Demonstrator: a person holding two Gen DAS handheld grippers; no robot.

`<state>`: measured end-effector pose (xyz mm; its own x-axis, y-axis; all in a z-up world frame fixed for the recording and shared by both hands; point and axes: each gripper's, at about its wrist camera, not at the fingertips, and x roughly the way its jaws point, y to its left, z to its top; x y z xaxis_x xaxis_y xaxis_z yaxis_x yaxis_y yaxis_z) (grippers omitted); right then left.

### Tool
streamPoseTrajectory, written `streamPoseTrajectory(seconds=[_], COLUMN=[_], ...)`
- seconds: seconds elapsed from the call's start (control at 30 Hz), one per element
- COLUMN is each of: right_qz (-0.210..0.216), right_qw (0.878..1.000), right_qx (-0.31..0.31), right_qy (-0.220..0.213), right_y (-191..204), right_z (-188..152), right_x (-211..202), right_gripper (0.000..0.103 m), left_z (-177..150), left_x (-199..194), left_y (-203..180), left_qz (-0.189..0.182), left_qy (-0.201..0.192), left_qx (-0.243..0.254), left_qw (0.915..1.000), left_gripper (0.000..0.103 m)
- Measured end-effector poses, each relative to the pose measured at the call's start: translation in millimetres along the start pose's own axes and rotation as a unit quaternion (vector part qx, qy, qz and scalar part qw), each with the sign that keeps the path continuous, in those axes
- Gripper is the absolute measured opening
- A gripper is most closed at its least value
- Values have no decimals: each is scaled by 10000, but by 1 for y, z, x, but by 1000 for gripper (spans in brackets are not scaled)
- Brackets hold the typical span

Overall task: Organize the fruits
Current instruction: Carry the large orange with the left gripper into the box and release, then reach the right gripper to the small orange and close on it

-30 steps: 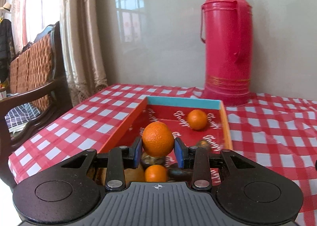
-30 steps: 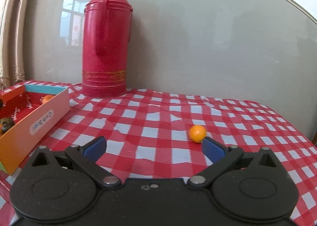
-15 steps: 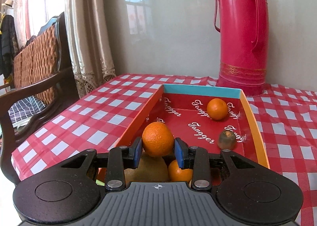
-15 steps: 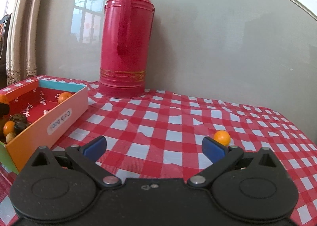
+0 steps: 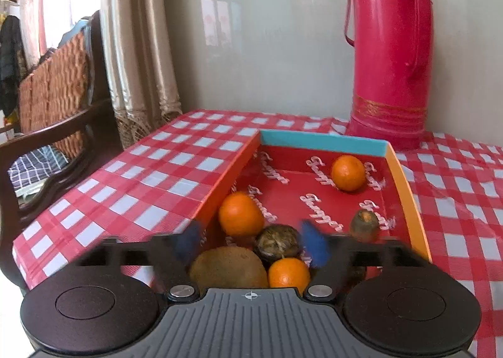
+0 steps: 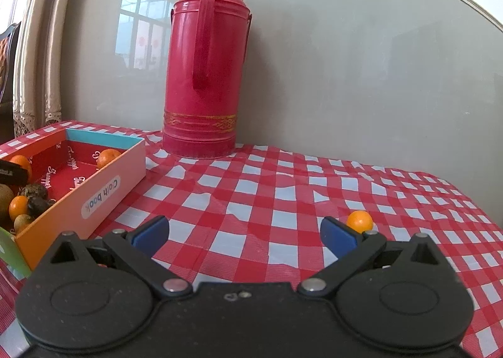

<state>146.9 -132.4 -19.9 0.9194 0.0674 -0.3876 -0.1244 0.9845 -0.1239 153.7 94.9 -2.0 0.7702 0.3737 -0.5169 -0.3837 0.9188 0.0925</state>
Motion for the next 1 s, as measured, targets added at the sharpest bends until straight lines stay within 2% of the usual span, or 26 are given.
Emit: streamPoseTrajectory(seconds=[0.13, 0.33, 0.47, 0.7, 1.0], right_qz=[-16, -54, -71, -150, -403], right_qw=[10000, 9999, 9999, 9998, 9984], right_qx=[-19, 91, 73, 139, 350], right_qy=[-14, 16, 31, 62, 184], right_y=[-1, -7, -8, -16, -50], right_z=[0, 0, -1, -2, -2], right_x=[-1, -2, -2, -4, -4], right_gripper=[97, 97, 97, 97, 97], left_z=[3, 9, 11, 7, -12], left_x=[-8, -20, -29, -42, -55], left_y=[-5, -4, -3, -2, 9], left_qz=[107, -104, -213, -298, -199], left_qy=[-201, -292, -336, -388, -412], left_qx=[173, 154, 125, 205, 126], left_qw=[9996, 9994, 9991, 9986, 9989], left_gripper=[87, 90, 96, 99, 103])
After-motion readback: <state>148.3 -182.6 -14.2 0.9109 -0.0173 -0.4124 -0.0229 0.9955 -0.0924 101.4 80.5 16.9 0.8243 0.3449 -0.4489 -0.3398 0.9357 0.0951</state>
